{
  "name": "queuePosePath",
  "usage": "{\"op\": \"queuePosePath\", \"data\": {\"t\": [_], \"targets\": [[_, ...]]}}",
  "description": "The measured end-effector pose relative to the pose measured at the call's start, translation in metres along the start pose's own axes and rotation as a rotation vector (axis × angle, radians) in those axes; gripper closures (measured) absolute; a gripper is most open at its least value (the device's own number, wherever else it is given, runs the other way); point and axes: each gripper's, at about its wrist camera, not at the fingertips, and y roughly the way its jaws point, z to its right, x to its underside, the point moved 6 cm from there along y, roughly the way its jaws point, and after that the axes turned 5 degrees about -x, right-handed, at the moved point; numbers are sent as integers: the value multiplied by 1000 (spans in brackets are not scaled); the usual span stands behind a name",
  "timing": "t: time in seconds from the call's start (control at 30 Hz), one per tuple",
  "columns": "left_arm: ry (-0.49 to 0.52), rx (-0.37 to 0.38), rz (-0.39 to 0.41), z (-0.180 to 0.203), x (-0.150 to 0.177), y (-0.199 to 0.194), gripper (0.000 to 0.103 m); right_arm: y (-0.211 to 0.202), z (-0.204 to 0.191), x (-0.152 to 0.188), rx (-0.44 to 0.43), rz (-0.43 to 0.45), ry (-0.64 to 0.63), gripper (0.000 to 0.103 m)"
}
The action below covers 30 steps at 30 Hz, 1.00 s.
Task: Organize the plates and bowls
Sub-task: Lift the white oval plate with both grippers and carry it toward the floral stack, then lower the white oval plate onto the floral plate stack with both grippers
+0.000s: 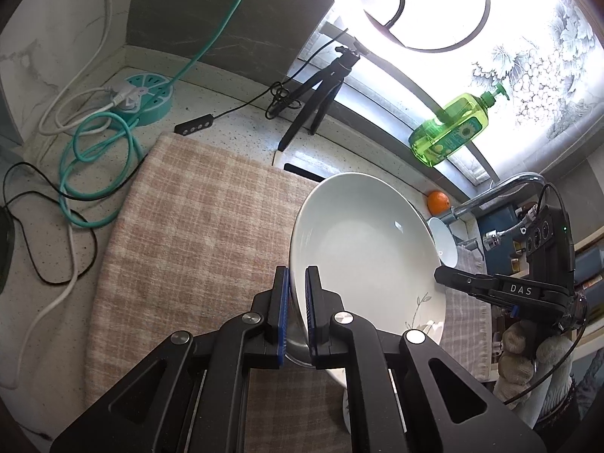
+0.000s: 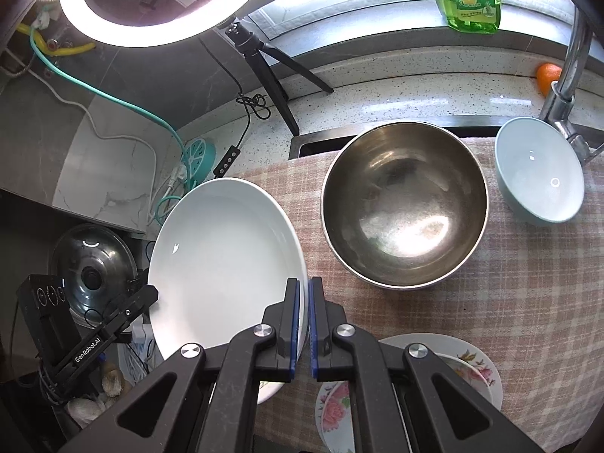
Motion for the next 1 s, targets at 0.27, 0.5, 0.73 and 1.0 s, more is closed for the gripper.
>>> {"op": "queuePosePath", "data": {"t": [0.27, 0.5, 0.73, 1.0], "targets": [[2, -3, -5, 16, 17, -1, 97, -14, 15, 12, -3, 5, 3, 98], [7, 4, -14, 29, 30, 2, 97, -27, 29, 21, -4, 9, 15, 98], [20, 11, -24, 45, 41, 6, 97, -41, 45, 30, -1, 17, 28, 98], [31, 22, -36, 61, 57, 8, 97, -55, 63, 42, -2, 25, 44, 98]]}}
